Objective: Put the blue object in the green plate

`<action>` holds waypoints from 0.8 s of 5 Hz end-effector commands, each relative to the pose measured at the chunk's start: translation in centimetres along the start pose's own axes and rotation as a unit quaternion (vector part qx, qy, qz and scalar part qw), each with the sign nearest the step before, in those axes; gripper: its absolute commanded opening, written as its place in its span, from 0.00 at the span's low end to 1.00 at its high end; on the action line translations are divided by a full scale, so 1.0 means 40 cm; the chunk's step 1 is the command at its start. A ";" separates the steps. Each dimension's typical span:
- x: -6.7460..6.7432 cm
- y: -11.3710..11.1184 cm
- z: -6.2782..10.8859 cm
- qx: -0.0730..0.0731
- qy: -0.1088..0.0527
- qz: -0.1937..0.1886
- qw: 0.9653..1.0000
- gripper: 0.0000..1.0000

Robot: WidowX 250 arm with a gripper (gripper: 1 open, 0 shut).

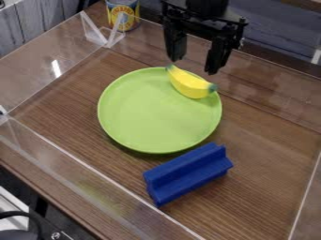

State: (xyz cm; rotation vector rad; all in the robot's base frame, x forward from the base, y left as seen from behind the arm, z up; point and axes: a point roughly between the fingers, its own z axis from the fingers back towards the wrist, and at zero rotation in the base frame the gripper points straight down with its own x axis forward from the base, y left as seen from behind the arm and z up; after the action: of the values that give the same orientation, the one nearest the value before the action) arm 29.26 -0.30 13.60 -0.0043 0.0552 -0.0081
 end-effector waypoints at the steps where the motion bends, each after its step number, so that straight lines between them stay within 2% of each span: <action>1: -0.028 -0.018 -0.013 0.001 0.005 -0.031 1.000 1.00; 2: -0.098 -0.061 -0.016 0.011 -0.016 -0.114 0.993 1.00; 3: -0.138 -0.090 -0.017 0.014 -0.026 -0.164 0.986 1.00; 4: -0.154 -0.103 -0.026 0.016 -0.031 -0.176 0.984 1.00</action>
State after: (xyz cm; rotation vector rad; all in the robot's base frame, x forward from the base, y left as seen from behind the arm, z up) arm 22.83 -4.33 11.99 0.0137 0.0321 -0.3589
